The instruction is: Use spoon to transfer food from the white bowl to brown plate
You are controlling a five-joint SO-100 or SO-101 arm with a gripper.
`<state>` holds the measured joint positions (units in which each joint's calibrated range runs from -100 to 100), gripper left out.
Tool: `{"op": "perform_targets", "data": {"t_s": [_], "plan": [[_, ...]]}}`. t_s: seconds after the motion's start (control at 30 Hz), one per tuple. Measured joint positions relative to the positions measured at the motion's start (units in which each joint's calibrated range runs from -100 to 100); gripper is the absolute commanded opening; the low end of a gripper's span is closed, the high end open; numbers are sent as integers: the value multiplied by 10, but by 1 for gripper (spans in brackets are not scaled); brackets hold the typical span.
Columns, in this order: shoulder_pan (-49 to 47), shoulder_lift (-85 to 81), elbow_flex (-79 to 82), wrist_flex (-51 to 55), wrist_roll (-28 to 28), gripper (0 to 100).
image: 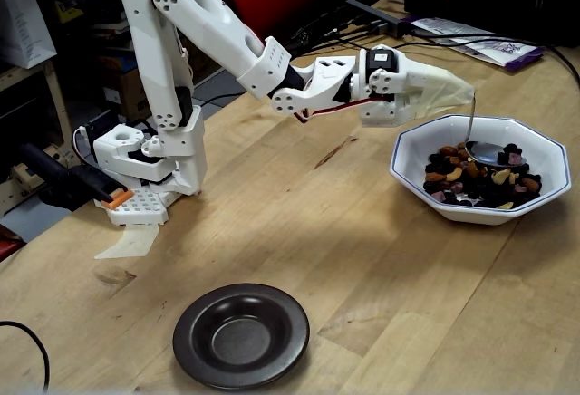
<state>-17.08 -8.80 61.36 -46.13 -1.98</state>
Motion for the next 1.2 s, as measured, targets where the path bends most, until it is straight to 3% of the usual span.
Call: {"op": "perform_targets", "data": {"t_s": [0.27, 1.2], "plan": [[63, -57, 1, 4, 2, 5], [263, -284, 62, 228, -1, 5]]}}
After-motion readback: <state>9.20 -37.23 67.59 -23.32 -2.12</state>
